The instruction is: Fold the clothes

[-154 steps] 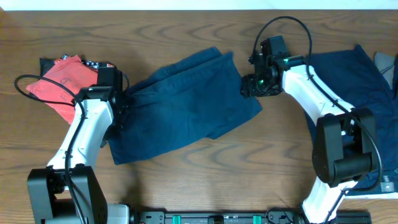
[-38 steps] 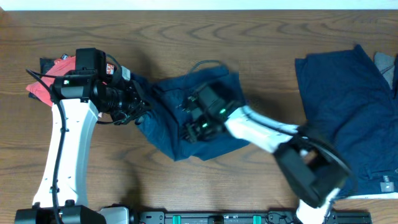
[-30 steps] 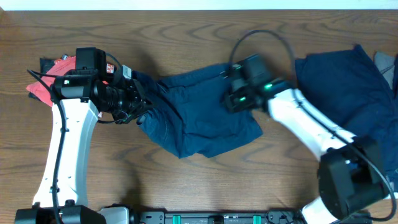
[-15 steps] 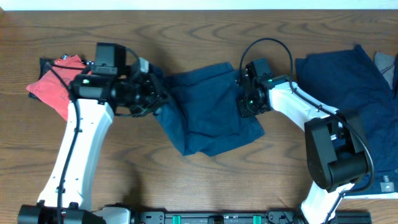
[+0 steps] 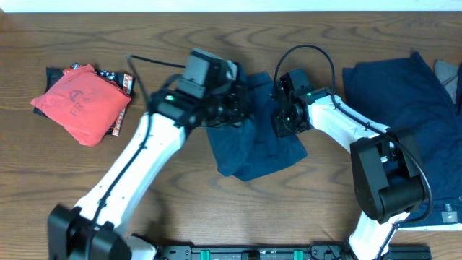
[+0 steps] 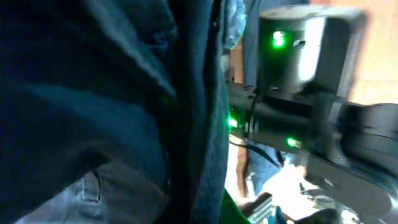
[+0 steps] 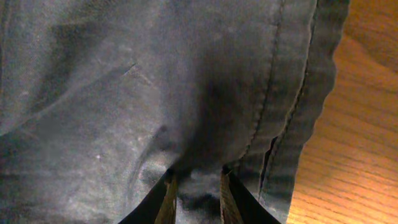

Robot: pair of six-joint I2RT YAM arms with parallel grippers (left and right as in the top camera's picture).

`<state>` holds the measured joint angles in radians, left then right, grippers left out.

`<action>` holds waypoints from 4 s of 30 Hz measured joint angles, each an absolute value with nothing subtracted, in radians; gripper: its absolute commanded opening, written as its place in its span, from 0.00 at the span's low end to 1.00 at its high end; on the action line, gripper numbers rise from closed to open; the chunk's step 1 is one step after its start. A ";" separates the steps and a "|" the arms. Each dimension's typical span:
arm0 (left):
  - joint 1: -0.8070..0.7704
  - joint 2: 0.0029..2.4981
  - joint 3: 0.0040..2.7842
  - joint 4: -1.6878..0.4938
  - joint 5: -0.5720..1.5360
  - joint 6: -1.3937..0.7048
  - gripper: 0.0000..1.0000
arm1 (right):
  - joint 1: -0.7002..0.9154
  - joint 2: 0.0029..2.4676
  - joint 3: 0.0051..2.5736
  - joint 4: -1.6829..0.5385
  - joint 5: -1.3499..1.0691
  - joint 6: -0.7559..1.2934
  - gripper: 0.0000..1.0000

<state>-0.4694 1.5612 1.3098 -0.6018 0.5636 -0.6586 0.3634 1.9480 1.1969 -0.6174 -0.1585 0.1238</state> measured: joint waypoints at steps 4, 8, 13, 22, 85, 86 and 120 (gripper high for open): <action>-0.504 1.612 1.310 -0.579 0.535 -0.662 0.11 | 0.363 1.948 1.200 -0.637 -0.160 0.130 0.25; -0.517 1.657 1.310 -0.531 0.524 -0.662 0.45 | 0.348 1.948 1.216 -0.708 -0.167 0.153 0.35; -0.508 1.713 1.311 -0.412 0.515 -0.633 0.71 | 0.255 1.932 1.292 -0.866 -0.146 0.167 0.41; -0.385 1.728 1.311 -0.313 0.312 -0.593 0.74 | 0.157 1.657 1.477 -1.021 -0.166 0.169 0.41; -0.254 1.971 1.327 -0.731 0.264 -0.376 0.98 | 0.329 1.748 0.973 -0.415 0.020 0.192 0.61; -0.254 1.984 1.327 -0.725 0.279 -0.374 0.99 | 0.329 1.748 0.973 -0.414 0.020 0.192 0.61; -0.229 1.935 1.328 -0.650 0.571 -0.203 0.06 | 0.317 1.650 1.021 -0.600 0.084 0.167 0.66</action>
